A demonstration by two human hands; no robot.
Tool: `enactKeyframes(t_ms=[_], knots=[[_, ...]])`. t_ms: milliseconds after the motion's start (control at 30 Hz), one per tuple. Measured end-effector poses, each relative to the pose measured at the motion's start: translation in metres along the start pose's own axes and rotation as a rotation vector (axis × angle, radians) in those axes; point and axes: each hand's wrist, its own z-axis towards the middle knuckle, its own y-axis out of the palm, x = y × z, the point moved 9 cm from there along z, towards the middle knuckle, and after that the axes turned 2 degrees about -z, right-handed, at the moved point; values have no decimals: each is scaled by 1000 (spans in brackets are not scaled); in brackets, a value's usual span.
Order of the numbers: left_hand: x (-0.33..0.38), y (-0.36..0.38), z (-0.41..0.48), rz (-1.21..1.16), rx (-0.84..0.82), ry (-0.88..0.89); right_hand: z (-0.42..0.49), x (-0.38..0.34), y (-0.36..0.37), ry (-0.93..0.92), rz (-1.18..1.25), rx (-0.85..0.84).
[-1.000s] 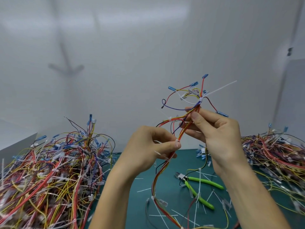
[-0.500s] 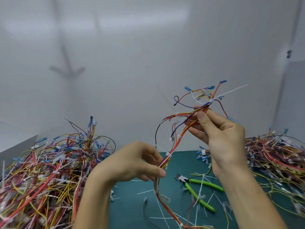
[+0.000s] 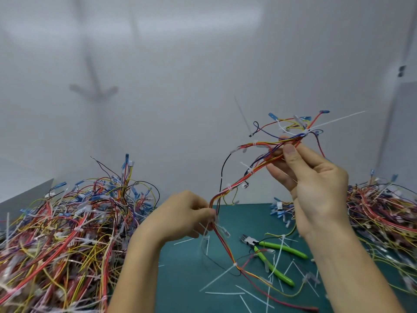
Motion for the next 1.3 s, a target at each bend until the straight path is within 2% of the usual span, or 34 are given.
enactKeyframes(t_ms=[233,467,867,967,1033,1067,1100,1167,1233,1300], knots=[[11,-28,-2,-300,222,103,2,0,-3,35,84,16],[28,-47,-16,-373,375,229,1,0,0,39,112,-3],[35,-52,-25,-448,387,266,-1,2,8,57,98,-82],[26,-48,-21,-216,327,186,0,2,7,32,49,-94],[21,-41,-19,24,260,123,-1,-1,10,-21,-60,-126],[22,-43,-19,84,287,114,-2,-2,12,-52,-136,-151],[26,-49,-21,77,347,133,-4,-2,16,-76,-208,-182],[40,-59,-30,-127,457,247,-8,2,27,-98,-307,-252],[57,-54,-34,-334,405,353,-15,7,40,-106,-361,-329],[70,-40,-35,-350,296,387,-23,10,51,-147,-426,-394]])
